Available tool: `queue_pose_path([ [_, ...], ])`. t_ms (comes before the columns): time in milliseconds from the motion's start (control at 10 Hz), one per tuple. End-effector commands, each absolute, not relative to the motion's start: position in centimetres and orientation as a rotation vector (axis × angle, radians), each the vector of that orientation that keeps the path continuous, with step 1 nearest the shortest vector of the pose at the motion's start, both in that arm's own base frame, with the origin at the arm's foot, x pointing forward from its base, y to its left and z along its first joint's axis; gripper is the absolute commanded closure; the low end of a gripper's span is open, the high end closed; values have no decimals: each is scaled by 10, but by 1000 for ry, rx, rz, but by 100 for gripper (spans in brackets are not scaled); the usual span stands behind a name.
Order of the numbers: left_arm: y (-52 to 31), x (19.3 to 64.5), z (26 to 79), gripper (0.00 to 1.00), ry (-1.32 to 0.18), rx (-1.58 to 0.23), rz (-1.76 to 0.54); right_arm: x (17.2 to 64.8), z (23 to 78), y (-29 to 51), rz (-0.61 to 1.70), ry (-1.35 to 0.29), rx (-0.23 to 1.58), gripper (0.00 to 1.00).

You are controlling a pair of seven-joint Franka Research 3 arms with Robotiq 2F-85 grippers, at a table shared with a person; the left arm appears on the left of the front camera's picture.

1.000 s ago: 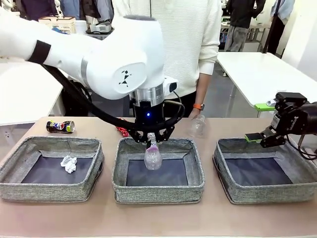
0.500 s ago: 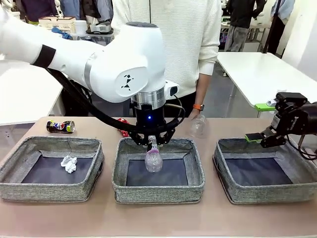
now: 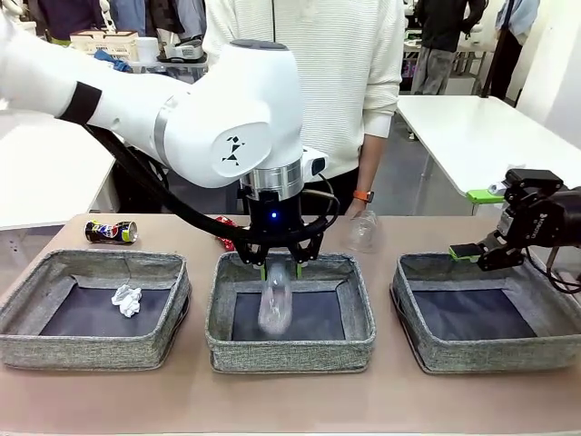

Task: Sort the waste into the appropriate baskets.
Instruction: Place the picked waste into the Fabric basket indicated by the person.

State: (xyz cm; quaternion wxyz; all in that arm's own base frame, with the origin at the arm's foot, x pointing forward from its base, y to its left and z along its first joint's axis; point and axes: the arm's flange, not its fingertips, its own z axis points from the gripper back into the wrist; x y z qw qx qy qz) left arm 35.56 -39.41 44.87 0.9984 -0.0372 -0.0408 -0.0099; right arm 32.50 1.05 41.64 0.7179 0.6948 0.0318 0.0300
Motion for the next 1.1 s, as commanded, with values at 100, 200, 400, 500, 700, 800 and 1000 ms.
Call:
queue_pose_path([
  [100,-390,356,454,0,-78,-90,-38,327,417,13,88,43,1557,0],
  [200,-390,356,455,0,-78,-90,-40,327,417,13,88,43,1557,0],
  [400,-390,355,457,0,-77,-99,-50,327,417,13,88,43,1557,0],
  [500,-387,352,463,0,-60,-134,-78,327,417,13,88,43,1557,0],
  [700,-375,343,482,0,20,-244,-185,327,417,13,88,43,1557,0],
  [800,-354,337,500,0,120,-342,-323,327,417,13,88,43,1557,0],
  [1000,-292,330,529,0,169,-534,-458,327,417,13,88,43,1557,0],
])
